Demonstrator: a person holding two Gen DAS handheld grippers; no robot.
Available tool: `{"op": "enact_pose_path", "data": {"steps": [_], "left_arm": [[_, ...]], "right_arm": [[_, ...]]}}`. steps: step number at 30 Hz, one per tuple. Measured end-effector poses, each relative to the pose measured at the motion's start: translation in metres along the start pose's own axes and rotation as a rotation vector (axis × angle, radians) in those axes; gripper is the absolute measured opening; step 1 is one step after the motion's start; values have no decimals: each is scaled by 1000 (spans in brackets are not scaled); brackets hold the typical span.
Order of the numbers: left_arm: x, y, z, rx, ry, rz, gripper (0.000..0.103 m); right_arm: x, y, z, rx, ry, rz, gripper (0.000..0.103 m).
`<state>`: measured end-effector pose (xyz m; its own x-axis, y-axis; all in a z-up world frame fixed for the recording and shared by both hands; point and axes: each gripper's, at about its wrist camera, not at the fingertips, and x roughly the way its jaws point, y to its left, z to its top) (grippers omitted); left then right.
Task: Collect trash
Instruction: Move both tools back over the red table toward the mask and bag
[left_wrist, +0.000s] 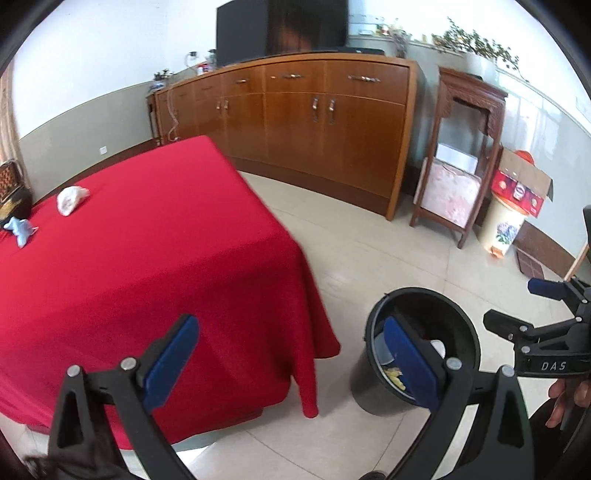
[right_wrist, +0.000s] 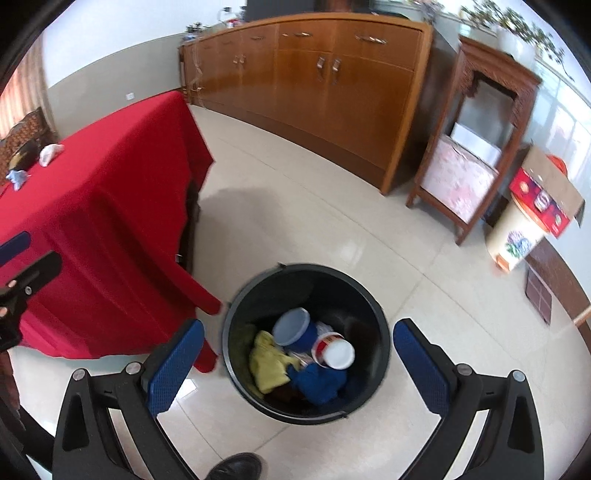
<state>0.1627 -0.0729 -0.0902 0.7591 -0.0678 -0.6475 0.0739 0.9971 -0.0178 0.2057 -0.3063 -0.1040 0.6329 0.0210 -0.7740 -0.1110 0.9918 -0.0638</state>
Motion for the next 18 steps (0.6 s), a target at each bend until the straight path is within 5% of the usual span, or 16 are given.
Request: {"op": "enact_pose_path", "data": {"steps": [18], "left_arm": [[-61,77,0,-118,-89,106,101]], "right_arm": [[-47,72,49,-58,-113,174,103]]}}
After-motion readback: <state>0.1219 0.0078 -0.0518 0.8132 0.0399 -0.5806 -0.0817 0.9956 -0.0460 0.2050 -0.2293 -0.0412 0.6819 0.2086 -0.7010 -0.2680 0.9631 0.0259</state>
